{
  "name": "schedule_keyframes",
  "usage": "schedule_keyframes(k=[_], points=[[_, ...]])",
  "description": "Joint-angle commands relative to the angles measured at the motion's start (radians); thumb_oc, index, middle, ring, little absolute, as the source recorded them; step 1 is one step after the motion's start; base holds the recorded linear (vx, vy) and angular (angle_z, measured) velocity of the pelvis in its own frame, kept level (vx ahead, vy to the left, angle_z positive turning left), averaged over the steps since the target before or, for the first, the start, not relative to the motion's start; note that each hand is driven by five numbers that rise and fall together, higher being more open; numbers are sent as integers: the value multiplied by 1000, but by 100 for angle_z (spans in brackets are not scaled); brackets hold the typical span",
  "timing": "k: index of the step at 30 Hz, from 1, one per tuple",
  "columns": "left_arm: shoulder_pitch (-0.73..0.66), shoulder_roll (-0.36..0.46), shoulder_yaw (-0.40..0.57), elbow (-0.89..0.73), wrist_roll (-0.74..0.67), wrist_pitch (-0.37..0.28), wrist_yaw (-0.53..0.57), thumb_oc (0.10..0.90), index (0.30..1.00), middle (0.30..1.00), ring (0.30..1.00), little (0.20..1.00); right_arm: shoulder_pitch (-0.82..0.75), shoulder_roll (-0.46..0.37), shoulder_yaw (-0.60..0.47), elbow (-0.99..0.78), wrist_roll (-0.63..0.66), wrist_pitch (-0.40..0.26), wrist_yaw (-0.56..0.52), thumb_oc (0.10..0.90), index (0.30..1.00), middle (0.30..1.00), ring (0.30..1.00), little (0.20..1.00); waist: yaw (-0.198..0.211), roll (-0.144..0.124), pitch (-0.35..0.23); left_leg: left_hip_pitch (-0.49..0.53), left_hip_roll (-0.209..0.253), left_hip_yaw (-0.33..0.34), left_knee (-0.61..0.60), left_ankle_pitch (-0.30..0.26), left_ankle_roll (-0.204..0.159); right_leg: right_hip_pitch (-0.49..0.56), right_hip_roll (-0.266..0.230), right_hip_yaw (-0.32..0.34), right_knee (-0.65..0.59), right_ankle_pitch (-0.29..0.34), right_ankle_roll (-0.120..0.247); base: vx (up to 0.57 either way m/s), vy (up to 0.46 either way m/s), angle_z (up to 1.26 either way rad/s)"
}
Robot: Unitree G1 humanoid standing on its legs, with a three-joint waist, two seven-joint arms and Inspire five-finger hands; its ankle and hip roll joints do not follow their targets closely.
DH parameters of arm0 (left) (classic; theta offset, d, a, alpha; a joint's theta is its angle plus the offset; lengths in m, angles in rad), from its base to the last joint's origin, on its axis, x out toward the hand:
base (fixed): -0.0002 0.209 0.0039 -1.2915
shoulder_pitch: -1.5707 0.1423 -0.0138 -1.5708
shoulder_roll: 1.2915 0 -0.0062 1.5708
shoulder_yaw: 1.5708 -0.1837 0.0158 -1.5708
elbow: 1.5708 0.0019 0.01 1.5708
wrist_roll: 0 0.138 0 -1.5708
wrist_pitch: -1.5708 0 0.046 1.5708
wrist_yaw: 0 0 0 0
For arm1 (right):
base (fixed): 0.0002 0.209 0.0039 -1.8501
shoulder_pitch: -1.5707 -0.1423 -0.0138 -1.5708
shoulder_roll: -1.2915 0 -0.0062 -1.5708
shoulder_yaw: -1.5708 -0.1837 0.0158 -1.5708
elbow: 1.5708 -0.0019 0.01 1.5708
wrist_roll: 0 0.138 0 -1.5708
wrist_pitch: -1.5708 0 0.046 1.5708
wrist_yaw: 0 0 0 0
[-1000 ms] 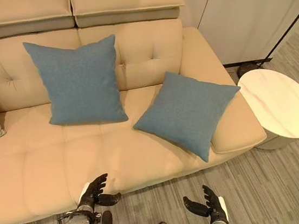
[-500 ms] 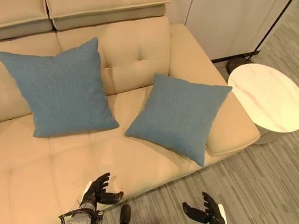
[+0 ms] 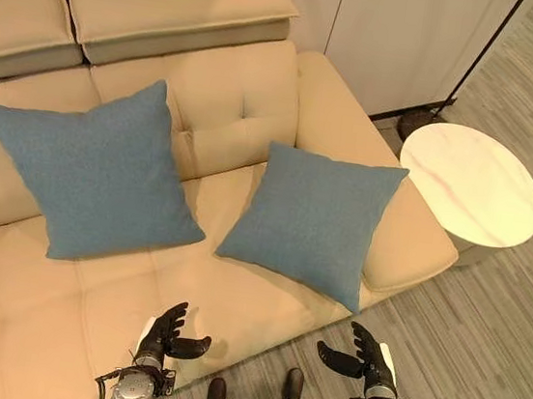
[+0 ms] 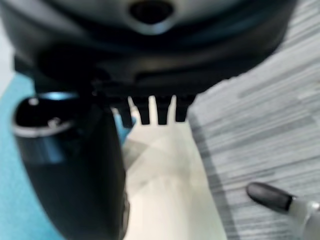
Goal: Pick up all the scattered cushions and arrange them neatly on the sofa.
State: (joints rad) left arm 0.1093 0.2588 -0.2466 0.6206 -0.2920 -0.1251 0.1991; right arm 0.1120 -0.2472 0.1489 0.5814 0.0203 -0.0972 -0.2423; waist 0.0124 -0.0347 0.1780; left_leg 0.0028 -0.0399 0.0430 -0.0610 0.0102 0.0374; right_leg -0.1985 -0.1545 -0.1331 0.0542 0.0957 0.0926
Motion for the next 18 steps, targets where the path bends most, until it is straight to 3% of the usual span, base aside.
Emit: schedule_keyframes(k=[1,6,13,18], points=[[-29,-10,34,-39,22,-62,9,800,900,900,900,900,1,-55,-45,-113,-35,-57,-36,800,900,900,900,900,-10,-19,-80,-73,3,-26,57,-85,-36,91,27,-3,-34,-77,57,70,-104,-9],[-30,-24,41,-41,12,-48,26,800,900,900,900,900,49,-65,-98,-161,-52,-52,-70,800,900,900,900,900,-26,-10,-102,-45,23,-30,-7,-54,-54,137,56,-8,-89,-87,43,63,-97,-8],[-28,-20,58,-72,25,-36,34,800,900,900,900,900,120,-95,-214,-185,-74,-42,-122,800,900,900,900,900,-52,-3,-114,-17,32,-26,-26,-55,-64,179,70,-17,-130,-89,40,61,-33,8],[-41,5,78,-104,37,-40,42,800,900,900,900,900,90,-139,-272,-165,-36,-49,-143,800,900,900,900,900,-53,1,-122,-10,35,-19,-26,-63,-67,190,72,-13,-142,-91,44,49,4,-3]])
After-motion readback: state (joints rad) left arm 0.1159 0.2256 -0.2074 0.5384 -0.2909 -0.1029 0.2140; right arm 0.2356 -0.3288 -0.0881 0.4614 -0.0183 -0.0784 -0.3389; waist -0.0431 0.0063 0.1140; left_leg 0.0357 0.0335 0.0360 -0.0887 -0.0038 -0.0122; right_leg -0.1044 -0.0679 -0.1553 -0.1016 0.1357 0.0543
